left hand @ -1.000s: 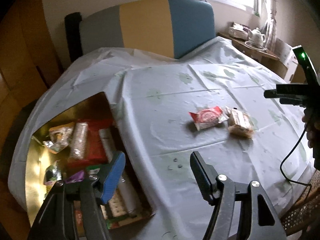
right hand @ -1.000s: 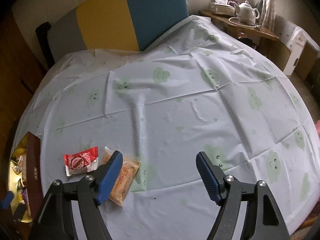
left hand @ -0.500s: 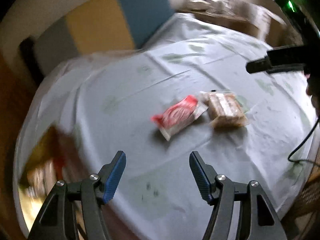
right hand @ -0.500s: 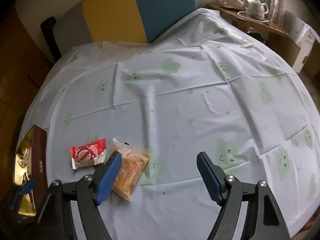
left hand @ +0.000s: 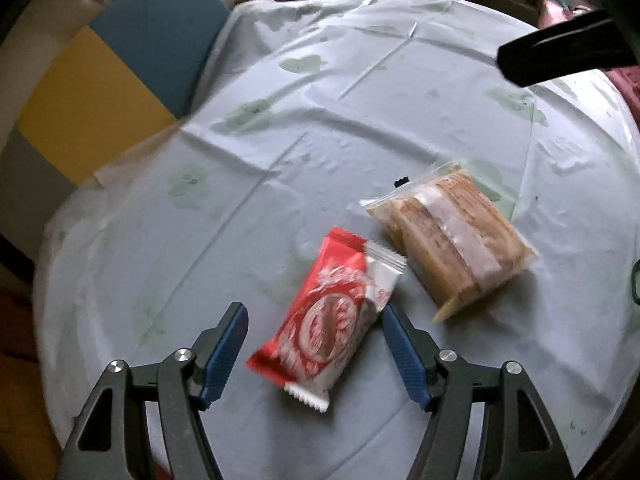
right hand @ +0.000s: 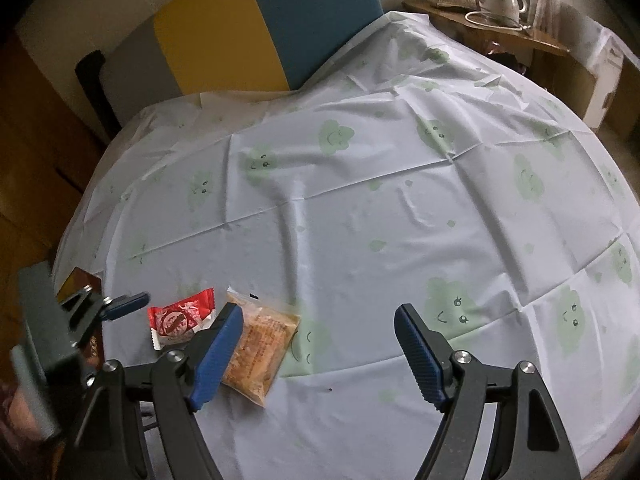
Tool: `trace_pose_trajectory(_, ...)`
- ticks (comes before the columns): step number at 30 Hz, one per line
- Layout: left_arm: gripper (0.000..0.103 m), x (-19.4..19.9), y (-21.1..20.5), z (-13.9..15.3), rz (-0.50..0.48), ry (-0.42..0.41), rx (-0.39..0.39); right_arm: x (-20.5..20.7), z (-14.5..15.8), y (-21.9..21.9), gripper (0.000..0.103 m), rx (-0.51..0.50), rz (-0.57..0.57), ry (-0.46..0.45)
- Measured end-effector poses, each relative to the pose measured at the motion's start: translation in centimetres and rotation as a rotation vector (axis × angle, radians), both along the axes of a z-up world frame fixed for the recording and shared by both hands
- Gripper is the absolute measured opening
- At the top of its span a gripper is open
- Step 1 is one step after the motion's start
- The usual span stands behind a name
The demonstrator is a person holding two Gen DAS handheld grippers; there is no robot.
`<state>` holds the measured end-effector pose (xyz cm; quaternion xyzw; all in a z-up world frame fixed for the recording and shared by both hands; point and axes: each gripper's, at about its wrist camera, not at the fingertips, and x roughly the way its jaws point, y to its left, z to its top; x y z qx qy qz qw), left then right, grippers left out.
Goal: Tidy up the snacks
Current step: 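Grasp the red-and-white wrapped cake with the left tool and lift it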
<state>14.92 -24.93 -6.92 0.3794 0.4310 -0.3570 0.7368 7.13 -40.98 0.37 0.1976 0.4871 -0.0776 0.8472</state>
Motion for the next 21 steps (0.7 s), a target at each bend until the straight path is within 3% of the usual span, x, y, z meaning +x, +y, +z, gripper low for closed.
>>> trace_pose_trajectory(2,0.069,0.9,0.2,0.0,0.037,0.046,-0.049,0.1,0.1,-0.1,0.079,0.006,0.0,-0.003)
trace_pose_trajectory(4,0.044,1.4,0.6,0.1,0.078,0.117,-0.1,0.1,0.1,-0.1,0.079,0.002,-0.003,-0.003)
trace_pose_trajectory(7,0.034,0.7,1.9,0.3,0.172,0.11,-0.151,0.1,0.0,-0.1,0.079,-0.001,-0.007,-0.002)
trace_pose_trajectory(10,0.034,-0.5,3.6,0.7,0.277,0.144,-0.224,0.1,-0.1,-0.1,0.079,-0.012,-0.01,0.003)
trace_pose_trajectory(13,0.034,-3.3,5.5,1.2,0.363,0.121,-0.261,0.1,-0.2,0.0,0.079,-0.021,-0.006,0.009)
trace_pose_trajectory(21,0.034,-10.0,8.8,0.0,0.426,0.034,-0.302,0.2,-1.1,1.0,0.079,-0.038,0.036,0.052)
